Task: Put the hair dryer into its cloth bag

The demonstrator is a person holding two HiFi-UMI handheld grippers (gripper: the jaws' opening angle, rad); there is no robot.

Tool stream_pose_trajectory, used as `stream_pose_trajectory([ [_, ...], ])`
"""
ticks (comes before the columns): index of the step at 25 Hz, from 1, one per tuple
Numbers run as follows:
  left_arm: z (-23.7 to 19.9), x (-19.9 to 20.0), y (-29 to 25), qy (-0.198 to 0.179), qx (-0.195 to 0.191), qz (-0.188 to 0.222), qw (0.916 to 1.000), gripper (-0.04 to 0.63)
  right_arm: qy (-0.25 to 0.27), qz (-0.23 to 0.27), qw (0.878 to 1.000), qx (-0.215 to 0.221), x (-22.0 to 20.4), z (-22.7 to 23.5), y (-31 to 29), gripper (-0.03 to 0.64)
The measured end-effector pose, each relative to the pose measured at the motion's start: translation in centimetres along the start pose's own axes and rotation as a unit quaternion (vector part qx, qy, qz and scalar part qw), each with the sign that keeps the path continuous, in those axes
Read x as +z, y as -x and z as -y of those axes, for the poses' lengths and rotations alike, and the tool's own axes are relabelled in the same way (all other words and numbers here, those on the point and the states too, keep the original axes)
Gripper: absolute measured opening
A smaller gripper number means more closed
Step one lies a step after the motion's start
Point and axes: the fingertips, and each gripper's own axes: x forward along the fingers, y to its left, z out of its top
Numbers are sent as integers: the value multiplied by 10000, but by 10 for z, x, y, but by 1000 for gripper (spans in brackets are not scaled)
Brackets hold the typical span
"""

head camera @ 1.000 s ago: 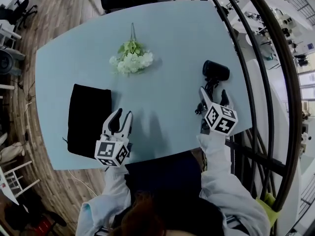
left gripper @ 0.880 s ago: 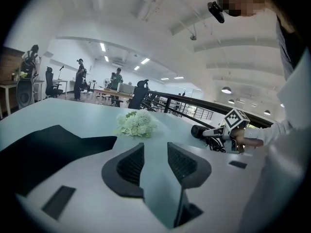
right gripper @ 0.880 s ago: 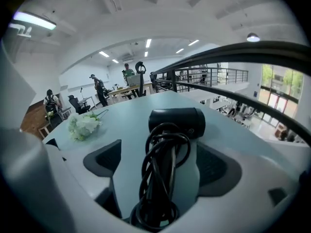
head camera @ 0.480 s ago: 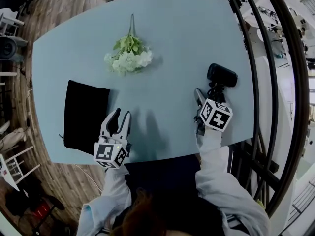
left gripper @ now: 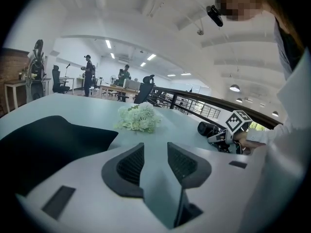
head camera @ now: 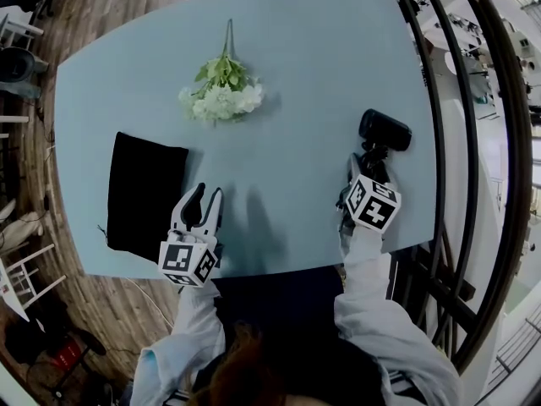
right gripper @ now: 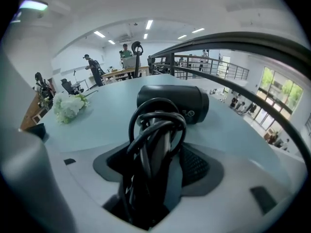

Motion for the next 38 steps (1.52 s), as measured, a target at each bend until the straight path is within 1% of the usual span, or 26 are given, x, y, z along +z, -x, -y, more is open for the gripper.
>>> stream_pose_trajectory([
  [6, 4, -2, 9, -22, 69, 23, 10000, 147, -118, 222, 9996, 139, 2, 2, 4, 272],
  [12, 6, -1, 18, 0, 218, 120, 9997, 147, -216, 598, 9979, 136, 14, 1, 17, 218],
  [15, 6, -2, 25, 16, 316, 183, 9993, 147, -211, 595, 9975, 334, 9, -1, 12, 209],
  [21, 1, -9, 36, 78, 456, 358, 9983, 147, 7, 720, 9959, 555, 8, -6, 18, 204],
  [26, -2, -7, 49, 135, 435, 554, 9974, 147, 70, 917, 9934, 680, 15, -16, 38, 202],
  [29, -4, 1, 58, 177, 350, 734, 9965, 147, 31, 1091, 9909, 789, 22, -26, 56, 202],
  [32, -2, 10, 70, 325, 123, 938, 9950, 147, -82, 1209, 9883, 925, 21, -41, 75, 202],
  [34, 5, 13, 79, 526, -137, 1043, 9931, 147, -130, 1254, 9869, 1010, 16, -54, 87, 202],
  [36, 17, 10, 88, 693, -464, 1041, 9911, 147, -130, 1268, 9862, 1056, 7, -68, 98, 204],
  [38, 28, 4, 96, 687, -724, 960, 9904, 147, -106, 1268, 9858, 1100, -3, -82, 108, 203],
])
